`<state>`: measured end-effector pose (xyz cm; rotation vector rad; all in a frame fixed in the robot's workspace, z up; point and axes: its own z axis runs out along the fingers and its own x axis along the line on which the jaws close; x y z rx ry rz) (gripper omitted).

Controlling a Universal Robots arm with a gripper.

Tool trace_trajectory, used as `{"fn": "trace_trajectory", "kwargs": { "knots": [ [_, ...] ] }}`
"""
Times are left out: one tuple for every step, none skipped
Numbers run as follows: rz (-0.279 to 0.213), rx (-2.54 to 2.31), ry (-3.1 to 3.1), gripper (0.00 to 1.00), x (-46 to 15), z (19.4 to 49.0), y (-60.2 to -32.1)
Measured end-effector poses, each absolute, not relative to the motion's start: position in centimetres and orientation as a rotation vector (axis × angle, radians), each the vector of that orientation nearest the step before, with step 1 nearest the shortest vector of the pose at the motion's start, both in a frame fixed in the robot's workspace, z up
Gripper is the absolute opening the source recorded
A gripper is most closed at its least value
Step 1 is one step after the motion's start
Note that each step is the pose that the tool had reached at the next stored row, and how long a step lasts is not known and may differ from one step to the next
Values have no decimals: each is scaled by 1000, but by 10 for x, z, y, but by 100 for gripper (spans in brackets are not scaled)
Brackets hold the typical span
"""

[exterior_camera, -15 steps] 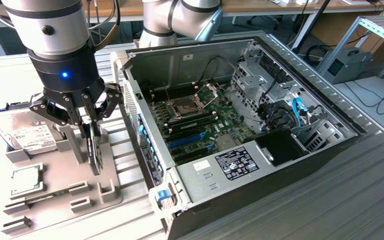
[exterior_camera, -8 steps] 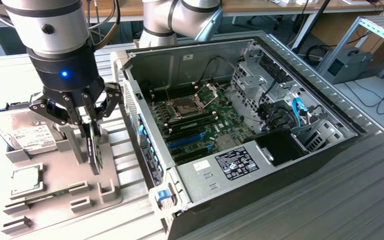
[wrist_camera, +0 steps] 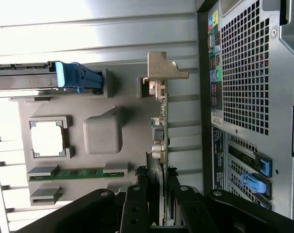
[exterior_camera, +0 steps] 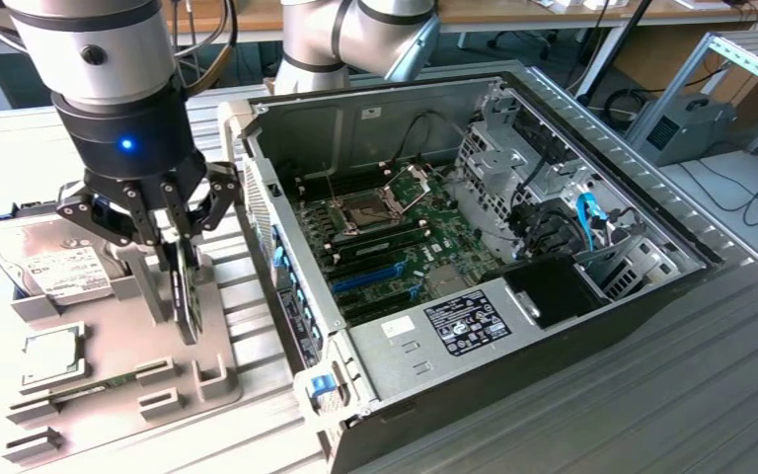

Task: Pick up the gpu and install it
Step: 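Pick up the gpu and move the gpu toward the slot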

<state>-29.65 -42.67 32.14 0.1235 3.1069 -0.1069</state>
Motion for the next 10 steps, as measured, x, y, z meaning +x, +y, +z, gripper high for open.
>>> {"fn": "trace_trajectory", "kwargs": {
  "knots": [
    [-107,124,3107,26,-296,322,-427],
    [-107,124,3107,26,-296,322,-427],
    [-107,124,3107,26,-296,323,-427],
    [-107,124,3107,26,-296,323,-427],
    [-107,124,3107,26,-296,324,-427],
    [-107,123,3107,26,-296,324,-427],
    [-107,124,3107,26,-296,325,-427],
    [-107,123,3107,26,-296,325,-427],
    [-107,123,3107,26,-296,326,-427],
    [-107,123,3107,26,-296,326,-427]
  ]
}}
